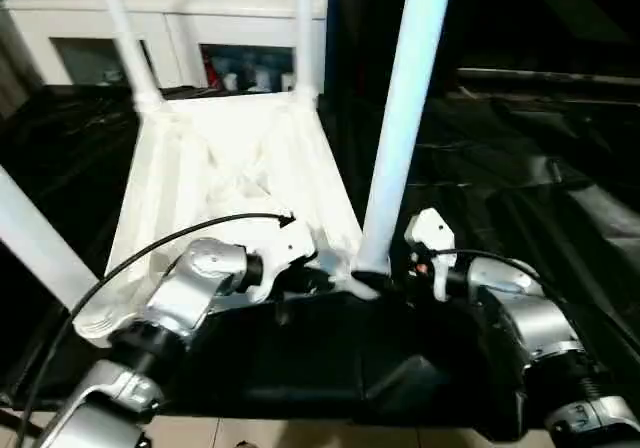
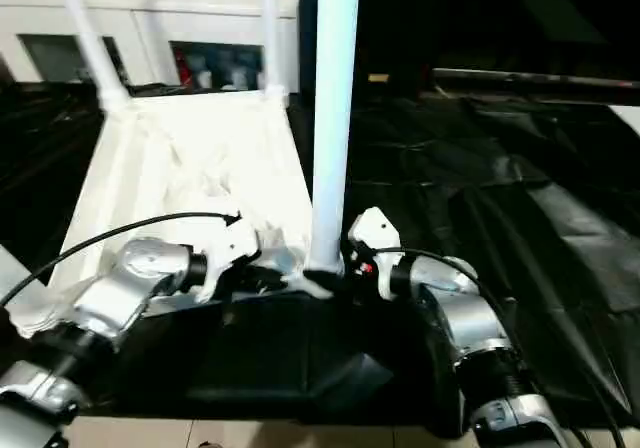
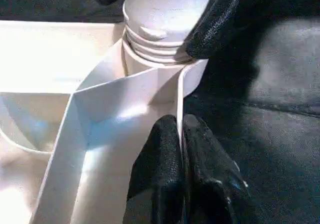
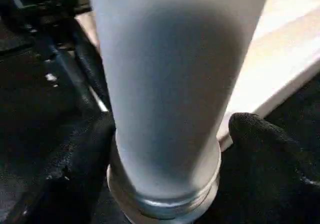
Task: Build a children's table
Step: Rotate leg to tighten
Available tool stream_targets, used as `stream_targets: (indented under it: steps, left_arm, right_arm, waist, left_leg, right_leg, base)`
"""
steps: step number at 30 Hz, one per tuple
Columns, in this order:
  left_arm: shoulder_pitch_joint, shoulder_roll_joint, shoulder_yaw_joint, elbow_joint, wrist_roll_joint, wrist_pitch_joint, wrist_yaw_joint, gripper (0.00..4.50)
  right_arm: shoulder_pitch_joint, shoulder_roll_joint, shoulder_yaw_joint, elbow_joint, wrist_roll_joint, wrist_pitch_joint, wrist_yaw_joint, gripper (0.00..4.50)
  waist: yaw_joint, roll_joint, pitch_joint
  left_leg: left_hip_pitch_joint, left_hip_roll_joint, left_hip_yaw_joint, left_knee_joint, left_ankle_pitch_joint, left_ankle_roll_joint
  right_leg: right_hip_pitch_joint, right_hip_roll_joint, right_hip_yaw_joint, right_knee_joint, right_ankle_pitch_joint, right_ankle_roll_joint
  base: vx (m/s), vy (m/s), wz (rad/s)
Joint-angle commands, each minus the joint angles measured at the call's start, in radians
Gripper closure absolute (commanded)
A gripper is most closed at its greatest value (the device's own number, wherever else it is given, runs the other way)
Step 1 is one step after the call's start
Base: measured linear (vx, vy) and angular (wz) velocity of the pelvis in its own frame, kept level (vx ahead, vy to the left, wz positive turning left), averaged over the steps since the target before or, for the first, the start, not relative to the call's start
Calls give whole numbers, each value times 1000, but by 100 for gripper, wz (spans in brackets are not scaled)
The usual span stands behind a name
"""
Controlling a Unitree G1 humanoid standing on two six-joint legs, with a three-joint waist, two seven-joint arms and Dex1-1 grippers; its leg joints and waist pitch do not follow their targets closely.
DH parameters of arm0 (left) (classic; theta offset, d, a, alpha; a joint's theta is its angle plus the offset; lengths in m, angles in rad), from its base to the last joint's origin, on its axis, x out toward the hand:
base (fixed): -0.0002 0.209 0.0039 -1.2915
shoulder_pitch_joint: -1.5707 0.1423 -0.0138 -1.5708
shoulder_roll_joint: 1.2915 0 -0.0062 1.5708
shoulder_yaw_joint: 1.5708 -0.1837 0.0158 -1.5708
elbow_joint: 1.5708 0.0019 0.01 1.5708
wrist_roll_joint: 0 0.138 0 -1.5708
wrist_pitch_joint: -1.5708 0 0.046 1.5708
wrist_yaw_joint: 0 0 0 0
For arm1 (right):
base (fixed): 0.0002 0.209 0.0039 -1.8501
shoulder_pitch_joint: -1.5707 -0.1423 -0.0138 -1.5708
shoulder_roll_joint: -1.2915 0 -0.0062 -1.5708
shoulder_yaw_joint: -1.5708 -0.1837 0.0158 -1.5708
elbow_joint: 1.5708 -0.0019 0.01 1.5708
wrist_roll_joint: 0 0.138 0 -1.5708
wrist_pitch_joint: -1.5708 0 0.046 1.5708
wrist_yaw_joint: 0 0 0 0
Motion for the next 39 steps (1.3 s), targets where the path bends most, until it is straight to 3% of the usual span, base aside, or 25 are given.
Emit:
stream_targets:
  steps: [1,2,5,7,11,17,21,22,24,27,29,30,31,35,37,38,39]
  left_arm:
    - [18,3,-24,-22,-32,6,-53,450]
    - [28,13,-21,-39,-42,13,-71,450]
    - [35,18,-20,-53,-44,16,-78,450]
    - [38,19,-20,-60,-44,20,-79,450]
    - [40,16,-16,-68,-41,28,-74,450]
    - [33,6,-10,-51,-23,31,-36,450]
    - [-2,-38,17,21,19,35,100,450]
    - [-8,-47,23,32,21,38,120,450]
    - [-24,-67,32,58,29,41,163,450]
    - [-84,-157,60,148,54,64,339,450]
    - [-94,-175,67,161,55,72,371,450]
    - [-105,-194,73,177,60,75,408,450]
    - [-111,-203,75,185,62,75,425,450]
    - [-136,-254,86,226,67,57,486,450]
    - [-137,-259,80,228,67,47,475,450]
    - [-134,-256,78,224,65,45,462,450]
    - [-130,-251,75,219,65,43,452,450]
  right_arm:
    - [-5,-24,-5,-24,5,-10,24,63]
    - [1,-38,15,-29,7,-6,69,63]
    - [5,-44,30,-22,-7,-22,80,63]
    - [4,-34,28,-12,-11,-31,74,98]
    - [8,-18,27,-12,4,-22,72,124]
    - [26,-14,19,-23,15,-18,66,171]
    - [22,26,-9,13,-19,0,-69,177]
    - [20,33,-14,22,-27,-1,-99,179]
    - [16,53,-24,43,-47,-7,-171,180]
    - [3,154,-74,84,-73,32,-438,180]
    - [6,171,-80,78,-71,48,-471,180]
    - [12,191,-81,68,-73,62,-500,180]
    - [14,201,-82,63,-75,69,-514,180]
    - [26,256,-64,46,-92,51,-567,180]
    - [28,268,-61,43,-95,31,-576,180]
    - [28,268,-65,33,-78,28,-556,145]
    - [28,267,-70,26,-66,34,-543,145]
  waist:
    - [1,-9,-70]
    - [1,-11,-73]
    - [2,-11,-74]
    - [3,-11,-74]
    - [1,-11,-70]
    - [-3,-12,-69]
    - [-5,-13,-66]
    - [-7,-18,-65]
    - [-8,-18,-64]
    - [-18,-17,-56]
    - [-21,-21,-62]
    - [-21,-20,-60]
    - [-22,-19,-58]
    - [-24,-16,-59]
    - [-23,-19,-60]
    - [-22,-17,-62]
    - [-22,-17,-62]
  left_leg:
    - [17,58,-23,-73,-253,48]
    - [14,58,-23,-71,-230,55]
    - [12,57,-20,-65,-177,81]
    - [12,57,-19,-65,-179,82]
    - [14,58,-22,-70,-228,57]
    - [15,58,-23,-72,-250,45]
    - [16,56,-23,-73,-256,39]
    - [17,54,-22,-73,-263,34]
    - [17,52,-26,-74,-284,19]
    - [22,48,-28,-75,-333,3]
    - [21,46,-36,-75,-347,-9]
    - [18,47,-36,-77,-347,-7]
    - [24,46,-34,-75,-365,-4]
    - [25,45,-34,-75,-377,6]
    - [22,45,-35,-77,-373,10]
    - [20,47,-36,-78,-367,13]
    - [19,47,-35,-78,-365,16]
  right_leg:
    - [38,-57,42,-57,-266,-219]
    - [44,-58,41,-51,-234,-228]
    - [43,-56,40,-43,-165,-251]
    - [45,-58,40,-45,-178,-253]
    - [43,-58,40,-54,-274,-230]
    - [41,-57,42,-58,-298,-215]
    - [39,-56,42,-63,-324,-206]
    - [37,-55,41,-66,-343,-200]
    - [38,-60,39,-73,-412,-177]
    - [27,-58,36,-88,-520,-137]
    - [35,-61,29,-91,-567,-109]
    - [34,-61,29,-93,-570,-102]
    - [24,-60,30,-100,-584,-95]
    - [21,-59,30,-105,-581,-89]
    - [25,-61,30,-102,-569,-91]
    - [26,-61,31,-99,-551,-95]
    - [25,-61,32,-98,-537,-101]
  base:
    - [0,0,0]
    - [0,0,0]
    - [0,0,0]
    - [0,0,0]
    - [0,0,0]
    - [0,0,0]
    - [0,0,0]
    - [0,0,0]
    - [0,0,0]
    - [0,0,0]
    - [0,0,0]
    - [0,0,0]
    - [0,0,0]
    - [0,0,0]
    - [0,0,0]
    - [0,0,0]
    - [0,0,0]
